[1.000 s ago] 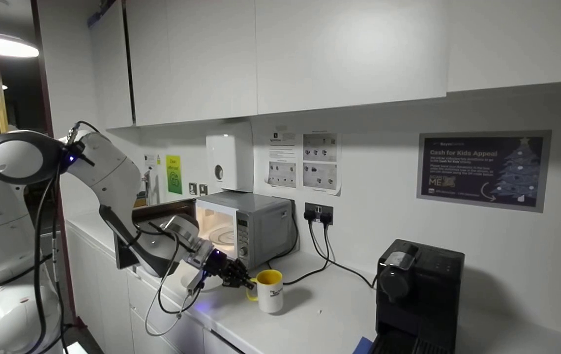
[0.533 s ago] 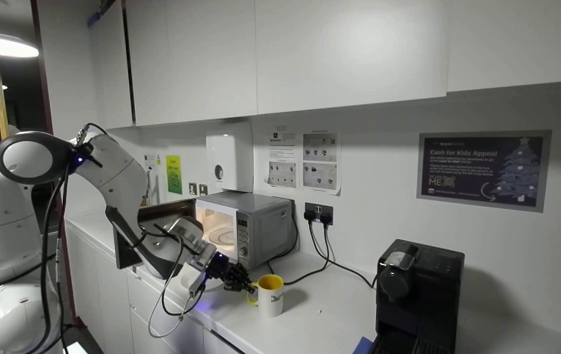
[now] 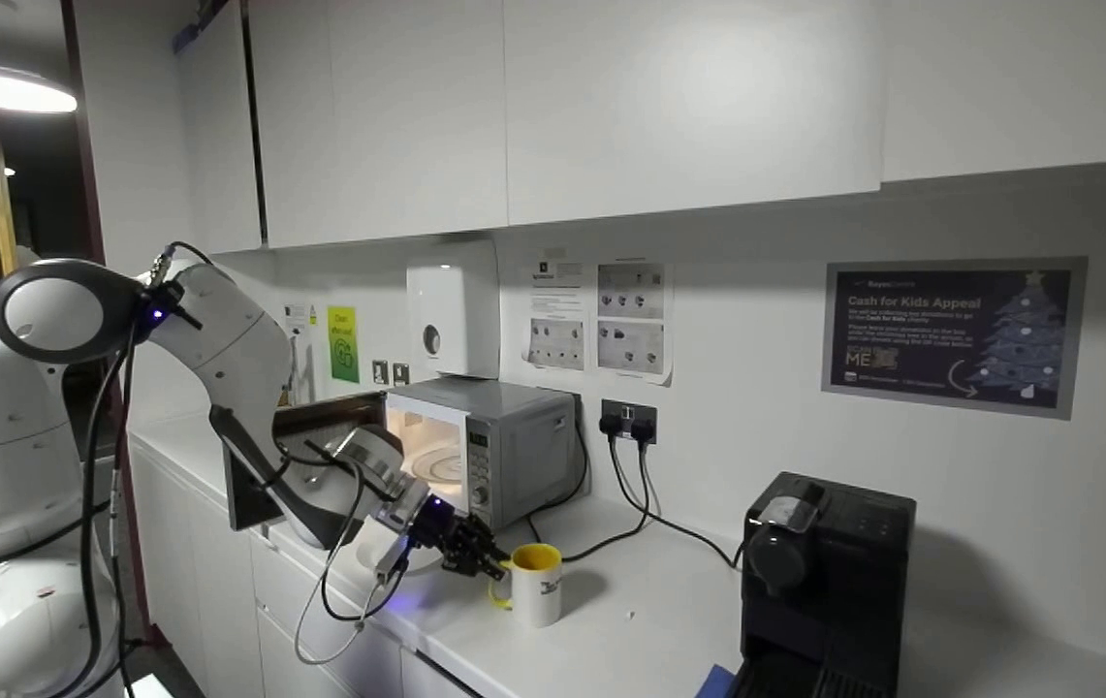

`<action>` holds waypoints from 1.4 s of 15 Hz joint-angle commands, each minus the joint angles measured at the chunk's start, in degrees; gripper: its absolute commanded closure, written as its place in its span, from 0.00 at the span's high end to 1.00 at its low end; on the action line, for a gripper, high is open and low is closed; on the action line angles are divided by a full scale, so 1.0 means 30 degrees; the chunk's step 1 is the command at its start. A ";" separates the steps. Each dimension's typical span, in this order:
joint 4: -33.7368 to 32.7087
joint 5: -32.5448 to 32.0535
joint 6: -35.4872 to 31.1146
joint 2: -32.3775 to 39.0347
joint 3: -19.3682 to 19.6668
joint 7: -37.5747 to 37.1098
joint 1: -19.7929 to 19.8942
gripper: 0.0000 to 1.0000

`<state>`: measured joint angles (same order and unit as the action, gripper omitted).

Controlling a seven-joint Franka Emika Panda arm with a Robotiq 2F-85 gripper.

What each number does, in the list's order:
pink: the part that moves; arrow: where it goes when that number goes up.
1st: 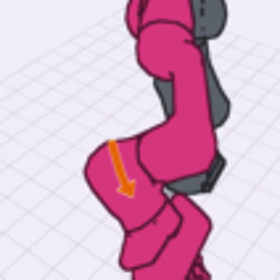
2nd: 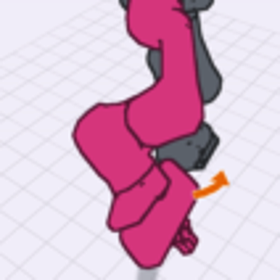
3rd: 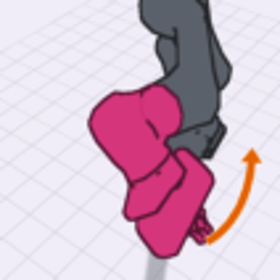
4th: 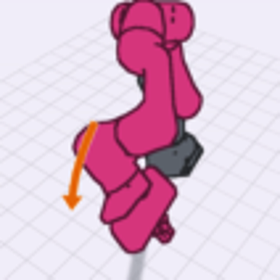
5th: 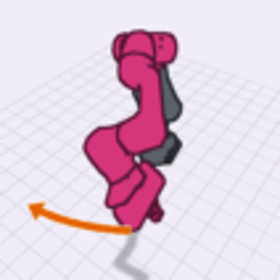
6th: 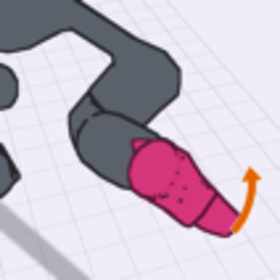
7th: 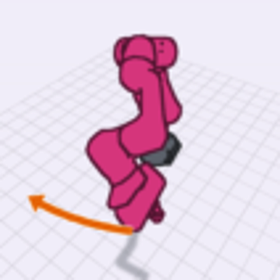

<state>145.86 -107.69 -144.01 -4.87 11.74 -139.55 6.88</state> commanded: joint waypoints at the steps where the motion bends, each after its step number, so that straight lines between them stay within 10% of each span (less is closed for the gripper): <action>1: -0.0506 0.0235 -0.0499 -0.0051 -0.0029 0.0377 0.0234 0.72; 5: -0.0347 0.0875 -0.0804 -0.0582 -0.0291 0.0640 -0.0003 0.99; 21: -0.0659 0.7090 -0.7249 -0.2339 -0.2848 0.8060 -0.3309 1.00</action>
<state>145.02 -90.72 -163.18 -11.20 4.44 -122.93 -1.09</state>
